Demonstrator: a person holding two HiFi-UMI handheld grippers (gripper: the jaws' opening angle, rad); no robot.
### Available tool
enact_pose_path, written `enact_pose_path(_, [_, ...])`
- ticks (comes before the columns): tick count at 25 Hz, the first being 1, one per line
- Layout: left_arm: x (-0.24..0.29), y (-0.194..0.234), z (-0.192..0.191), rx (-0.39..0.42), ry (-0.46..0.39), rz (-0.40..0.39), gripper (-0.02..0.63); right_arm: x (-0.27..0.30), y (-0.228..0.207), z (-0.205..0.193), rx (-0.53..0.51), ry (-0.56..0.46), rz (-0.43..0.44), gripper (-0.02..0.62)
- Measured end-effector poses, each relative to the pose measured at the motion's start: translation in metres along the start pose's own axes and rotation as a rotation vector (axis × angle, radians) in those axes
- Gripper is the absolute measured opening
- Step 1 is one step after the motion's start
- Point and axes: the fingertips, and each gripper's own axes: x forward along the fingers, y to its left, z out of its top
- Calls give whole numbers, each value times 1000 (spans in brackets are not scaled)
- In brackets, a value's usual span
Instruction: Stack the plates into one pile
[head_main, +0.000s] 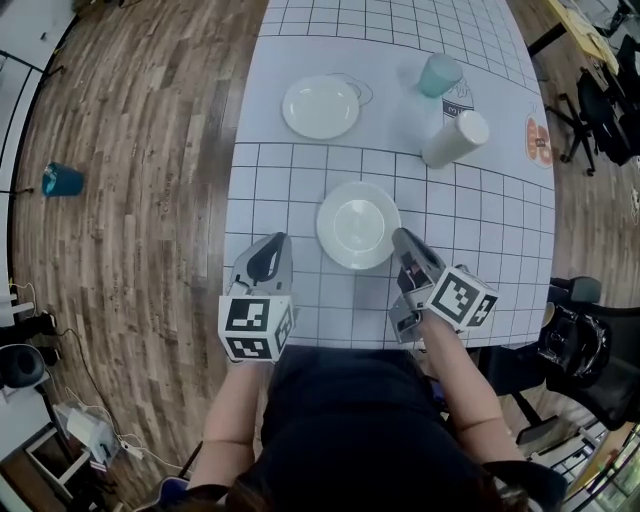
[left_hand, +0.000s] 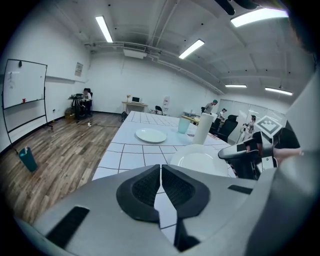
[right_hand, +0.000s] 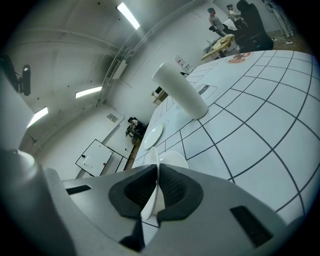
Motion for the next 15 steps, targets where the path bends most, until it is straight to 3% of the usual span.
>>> enact_pose_path(9, [11, -13, 1, 16, 13, 1, 29, 4, -30, -9, -52, 82, -102, 44])
enact_pose_path(15, [15, -16, -2, 15, 22, 4, 29, 7, -42, -2, -60, 61, -157, 51])
